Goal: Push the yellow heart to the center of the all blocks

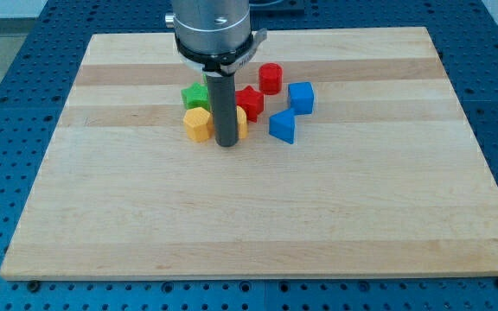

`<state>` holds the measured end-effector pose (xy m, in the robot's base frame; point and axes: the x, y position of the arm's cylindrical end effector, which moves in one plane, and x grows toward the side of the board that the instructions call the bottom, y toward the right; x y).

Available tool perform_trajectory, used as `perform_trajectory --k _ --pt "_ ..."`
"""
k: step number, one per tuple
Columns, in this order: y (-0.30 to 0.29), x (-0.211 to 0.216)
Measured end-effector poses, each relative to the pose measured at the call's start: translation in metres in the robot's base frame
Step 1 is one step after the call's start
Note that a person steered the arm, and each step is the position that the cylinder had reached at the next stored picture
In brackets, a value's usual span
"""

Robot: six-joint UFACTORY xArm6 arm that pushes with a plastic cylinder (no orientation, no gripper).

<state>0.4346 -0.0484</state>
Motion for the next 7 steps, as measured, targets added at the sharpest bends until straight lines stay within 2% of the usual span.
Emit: perform_trajectory --k 7 --pt "0.002 -0.040"
